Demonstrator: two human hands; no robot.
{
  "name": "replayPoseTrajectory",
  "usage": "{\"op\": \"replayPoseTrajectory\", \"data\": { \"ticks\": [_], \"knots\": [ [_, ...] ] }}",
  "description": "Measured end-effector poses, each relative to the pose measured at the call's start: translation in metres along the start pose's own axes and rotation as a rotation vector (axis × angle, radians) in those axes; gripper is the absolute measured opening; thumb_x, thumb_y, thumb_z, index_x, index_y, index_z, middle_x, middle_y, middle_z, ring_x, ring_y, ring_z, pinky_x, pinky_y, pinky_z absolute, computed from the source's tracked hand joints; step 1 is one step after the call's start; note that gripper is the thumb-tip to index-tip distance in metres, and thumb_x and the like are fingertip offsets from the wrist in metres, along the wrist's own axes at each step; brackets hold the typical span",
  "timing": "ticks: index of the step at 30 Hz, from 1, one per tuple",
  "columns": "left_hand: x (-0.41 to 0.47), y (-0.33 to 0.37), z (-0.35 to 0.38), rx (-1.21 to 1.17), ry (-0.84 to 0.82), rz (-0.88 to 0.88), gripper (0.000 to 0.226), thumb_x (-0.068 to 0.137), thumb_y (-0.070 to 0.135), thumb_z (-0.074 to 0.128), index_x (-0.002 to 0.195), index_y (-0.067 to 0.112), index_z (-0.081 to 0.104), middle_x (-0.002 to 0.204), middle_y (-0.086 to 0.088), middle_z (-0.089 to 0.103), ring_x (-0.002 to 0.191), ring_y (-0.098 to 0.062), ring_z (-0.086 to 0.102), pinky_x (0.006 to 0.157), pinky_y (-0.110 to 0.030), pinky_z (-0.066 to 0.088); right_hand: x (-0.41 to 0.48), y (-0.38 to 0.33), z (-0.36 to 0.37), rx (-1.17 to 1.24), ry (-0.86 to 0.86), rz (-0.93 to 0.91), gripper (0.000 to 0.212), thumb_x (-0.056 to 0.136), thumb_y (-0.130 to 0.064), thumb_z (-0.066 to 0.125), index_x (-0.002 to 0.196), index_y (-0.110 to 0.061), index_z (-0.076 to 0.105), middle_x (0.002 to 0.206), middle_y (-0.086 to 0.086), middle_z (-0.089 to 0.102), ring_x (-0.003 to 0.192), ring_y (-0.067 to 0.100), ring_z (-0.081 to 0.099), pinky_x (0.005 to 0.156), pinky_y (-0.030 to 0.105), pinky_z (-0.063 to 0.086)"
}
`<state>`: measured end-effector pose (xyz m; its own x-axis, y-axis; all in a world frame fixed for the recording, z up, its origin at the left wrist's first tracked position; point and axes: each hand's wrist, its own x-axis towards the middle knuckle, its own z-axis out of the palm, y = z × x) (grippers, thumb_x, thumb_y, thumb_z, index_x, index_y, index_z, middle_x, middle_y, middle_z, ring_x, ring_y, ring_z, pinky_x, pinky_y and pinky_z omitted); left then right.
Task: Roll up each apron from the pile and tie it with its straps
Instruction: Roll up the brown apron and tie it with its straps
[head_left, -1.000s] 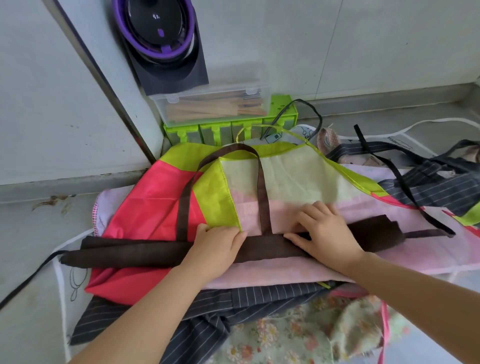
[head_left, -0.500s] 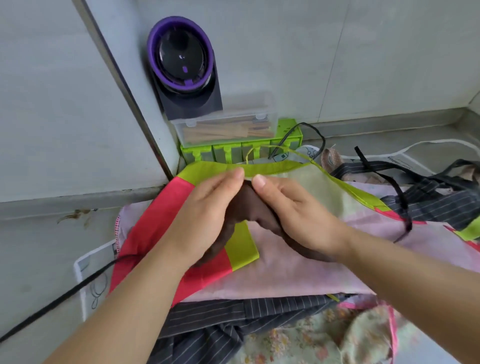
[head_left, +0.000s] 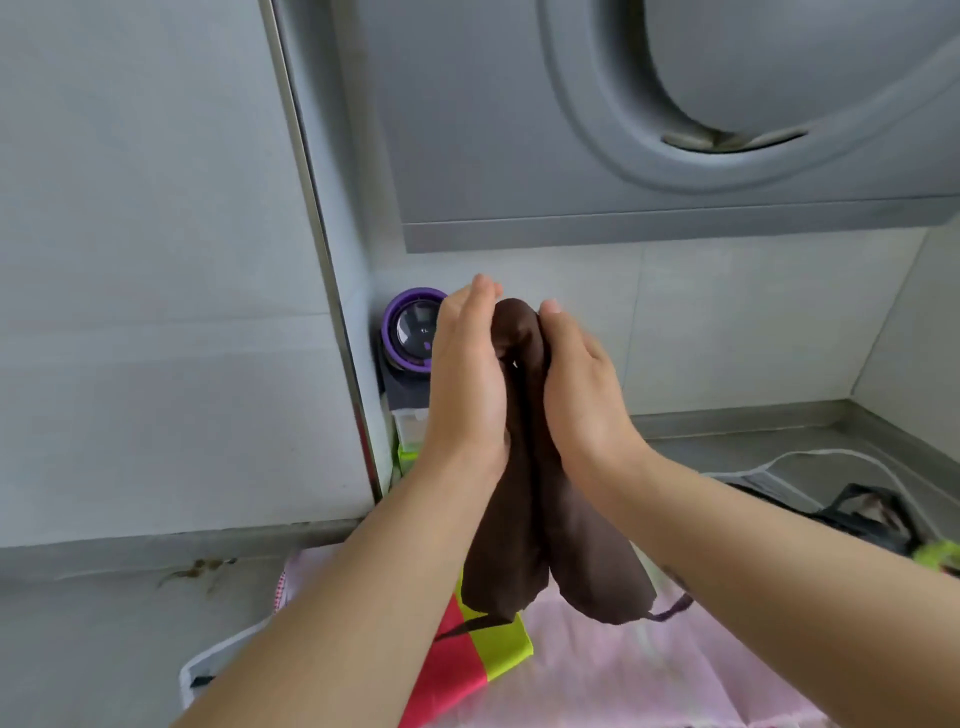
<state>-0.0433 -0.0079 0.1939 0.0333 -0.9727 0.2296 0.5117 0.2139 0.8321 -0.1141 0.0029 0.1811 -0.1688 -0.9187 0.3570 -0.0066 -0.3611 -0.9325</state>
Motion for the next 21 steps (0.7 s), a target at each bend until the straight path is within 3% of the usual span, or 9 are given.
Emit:
{"op": "replayPoseTrajectory", "data": {
  "ticks": [1,4,7,12,17,19,21],
  "knots": [
    [-0.001,0.007,0.004,-0.014,0.005,-0.005,0.02,0.086,0.04,0.058,0.081,0.021,0.06,0.076,0.0,0.055,0.087,-0.022,0.057,0.093,-0.04,0.047,0.001,-0.003,0.002,0.033,-0.006,0.009,0.036,0.095,-0.032,0.037,0.07,-0.012,0.054,0.071,-0.002,0.057,0.074,0.013,0.054,0.074,0.032,0.042],
    [-0.001,0.032,0.008,-0.078,-0.009,-0.042,0.023,0.096,0.033,0.052,0.08,0.018,0.058,0.06,0.001,0.051,0.062,-0.017,0.055,0.067,-0.029,0.047,0.004,-0.014,0.0,0.135,-0.188,0.003,0.019,0.075,-0.028,0.041,0.079,-0.014,0.053,0.08,0.006,0.054,0.082,0.02,0.05,0.077,0.038,0.038],
    [0.005,0.058,0.004,-0.129,-0.046,-0.097,0.027,0.095,0.035,0.051,0.078,0.016,0.059,0.057,0.001,0.045,0.057,-0.016,0.048,0.059,-0.027,0.042,0.009,-0.032,-0.011,0.104,-0.415,0.01,0.013,0.075,-0.025,0.049,0.083,-0.016,0.055,0.081,0.008,0.054,0.081,0.02,0.051,0.076,0.037,0.039],
    [0.008,0.084,0.008,-0.124,-0.15,-0.058,0.028,0.095,0.036,0.049,0.081,0.014,0.06,0.064,0.001,0.048,0.051,-0.014,0.049,0.051,-0.022,0.047,0.022,-0.063,-0.024,-0.066,-0.641,-0.067,0.041,0.086,-0.024,0.055,0.112,0.008,0.054,0.097,0.014,0.061,0.089,0.023,0.058,0.083,0.038,0.046],
    [0.009,0.098,0.022,-0.037,-0.178,-0.024,0.036,0.096,0.044,0.046,0.08,0.016,0.063,0.065,-0.003,0.051,0.06,-0.017,0.053,0.063,-0.03,0.045,0.03,-0.083,-0.026,-0.15,-0.618,-0.154,0.03,0.087,-0.023,0.061,0.1,0.004,0.059,0.09,0.011,0.065,0.085,0.019,0.063,0.081,0.031,0.052],
    [0.011,0.096,0.022,0.011,-0.16,0.044,0.037,0.093,0.052,0.047,0.089,0.019,0.063,0.077,-0.002,0.061,0.069,-0.016,0.061,0.07,-0.033,0.052,0.031,-0.082,-0.024,-0.19,-0.522,-0.19,0.022,0.086,-0.025,0.064,0.093,-0.004,0.062,0.086,0.009,0.066,0.081,0.021,0.061,0.077,0.035,0.049],
    [0.012,0.083,0.014,0.108,-0.155,0.133,0.043,0.084,0.064,0.053,0.105,0.027,0.056,0.101,-0.003,0.065,0.088,-0.017,0.066,0.082,-0.041,0.055,0.032,-0.08,-0.02,-0.169,-0.37,-0.21,0.014,0.088,-0.022,0.063,0.085,-0.009,0.063,0.081,0.008,0.065,0.076,0.021,0.06,0.071,0.036,0.047]
  ]
}}
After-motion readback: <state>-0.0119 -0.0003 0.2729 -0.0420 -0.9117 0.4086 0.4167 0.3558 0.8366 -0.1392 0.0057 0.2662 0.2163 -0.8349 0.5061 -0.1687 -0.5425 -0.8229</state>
